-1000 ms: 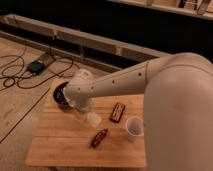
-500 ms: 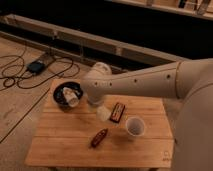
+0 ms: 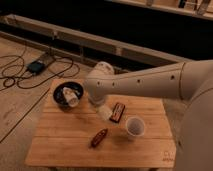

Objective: Place the white sponge in the ceramic cup

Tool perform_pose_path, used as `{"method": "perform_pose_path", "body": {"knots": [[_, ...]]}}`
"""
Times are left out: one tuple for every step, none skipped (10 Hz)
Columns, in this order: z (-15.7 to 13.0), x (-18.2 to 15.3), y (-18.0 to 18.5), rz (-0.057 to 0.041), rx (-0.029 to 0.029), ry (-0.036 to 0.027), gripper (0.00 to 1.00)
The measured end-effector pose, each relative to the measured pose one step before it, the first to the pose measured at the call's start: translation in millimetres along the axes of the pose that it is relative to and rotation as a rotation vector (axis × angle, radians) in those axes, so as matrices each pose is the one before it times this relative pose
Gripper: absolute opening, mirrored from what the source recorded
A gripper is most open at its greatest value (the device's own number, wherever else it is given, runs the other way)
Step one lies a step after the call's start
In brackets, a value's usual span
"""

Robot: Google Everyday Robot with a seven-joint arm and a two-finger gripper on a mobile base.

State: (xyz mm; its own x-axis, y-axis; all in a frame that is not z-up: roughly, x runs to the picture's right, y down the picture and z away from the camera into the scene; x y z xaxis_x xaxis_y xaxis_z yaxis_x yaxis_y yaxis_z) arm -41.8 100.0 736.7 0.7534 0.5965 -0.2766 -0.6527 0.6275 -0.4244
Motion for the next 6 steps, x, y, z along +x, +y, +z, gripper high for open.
{"method": "perform_pose_path", "body": {"knots": [[-0.08, 0.35, -0.44, -0.00049, 0.0014, 0.00085, 0.0], [0.36, 0.76, -0.32, 0.00119, -0.00014, 0.00146, 0.0], [1.31, 0.3, -0.68, 0.00174, -0.00066, 0.00248, 0.0], [0.35, -0.66, -0.42, 0.0036, -0.00173, -0.00102, 0.0], [-0.33, 2.79, -5.76, 0.01336, 0.00283, -0.00089, 0.0], [-2.35, 6.49, -10.71, 0.02642, 0.0058, -0.00437, 0.0]]}}
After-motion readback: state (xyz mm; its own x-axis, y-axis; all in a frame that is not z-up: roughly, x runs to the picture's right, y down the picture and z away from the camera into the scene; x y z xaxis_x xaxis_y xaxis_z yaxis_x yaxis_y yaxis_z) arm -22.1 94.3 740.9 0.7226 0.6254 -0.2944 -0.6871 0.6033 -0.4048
